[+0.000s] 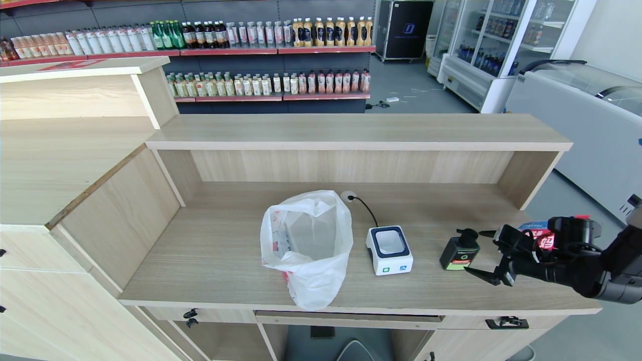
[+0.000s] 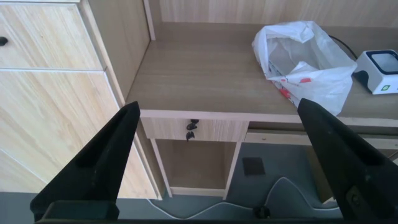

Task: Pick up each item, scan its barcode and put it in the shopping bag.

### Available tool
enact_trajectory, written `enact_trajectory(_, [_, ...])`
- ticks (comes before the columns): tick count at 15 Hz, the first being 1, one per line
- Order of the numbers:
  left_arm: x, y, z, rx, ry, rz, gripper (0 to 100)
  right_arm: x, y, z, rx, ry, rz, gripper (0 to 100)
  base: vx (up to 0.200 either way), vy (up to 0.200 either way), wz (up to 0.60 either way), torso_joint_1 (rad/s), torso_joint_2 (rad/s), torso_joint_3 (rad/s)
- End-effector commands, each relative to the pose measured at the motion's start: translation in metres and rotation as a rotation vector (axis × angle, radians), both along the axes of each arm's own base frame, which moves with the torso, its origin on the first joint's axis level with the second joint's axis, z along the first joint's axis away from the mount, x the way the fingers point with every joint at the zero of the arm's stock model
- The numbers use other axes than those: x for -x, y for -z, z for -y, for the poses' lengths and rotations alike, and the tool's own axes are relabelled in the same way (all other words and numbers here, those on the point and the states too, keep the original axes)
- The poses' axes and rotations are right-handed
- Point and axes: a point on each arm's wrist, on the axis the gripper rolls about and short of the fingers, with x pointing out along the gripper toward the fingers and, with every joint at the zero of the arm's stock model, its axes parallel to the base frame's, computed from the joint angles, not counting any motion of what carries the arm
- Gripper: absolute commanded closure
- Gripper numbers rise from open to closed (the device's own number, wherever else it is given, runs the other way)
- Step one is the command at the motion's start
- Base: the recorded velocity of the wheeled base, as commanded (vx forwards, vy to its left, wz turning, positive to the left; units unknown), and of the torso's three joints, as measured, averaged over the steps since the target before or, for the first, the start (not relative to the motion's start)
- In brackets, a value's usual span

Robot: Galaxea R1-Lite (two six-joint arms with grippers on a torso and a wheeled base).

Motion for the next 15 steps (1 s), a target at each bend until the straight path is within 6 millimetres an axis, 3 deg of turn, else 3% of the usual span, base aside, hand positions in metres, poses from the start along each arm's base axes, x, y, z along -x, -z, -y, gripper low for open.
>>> enact_trajectory(1, [0.000,0.000,0.000,0.000,0.000,0.000,0,-0.003,0.003,-0.002,-0.001,-0.006,-0.002,0,0.000,0.000,0.00,0.000,0.00,0.000])
enact_trajectory(15, [0.000,0.000,0.000,0.000,0.000,0.000,0,-0.024,0.022,-0.018,-0.022,-0.086,-0.006,0,0.000,0.000,0.00,0.000,0.00,0.000])
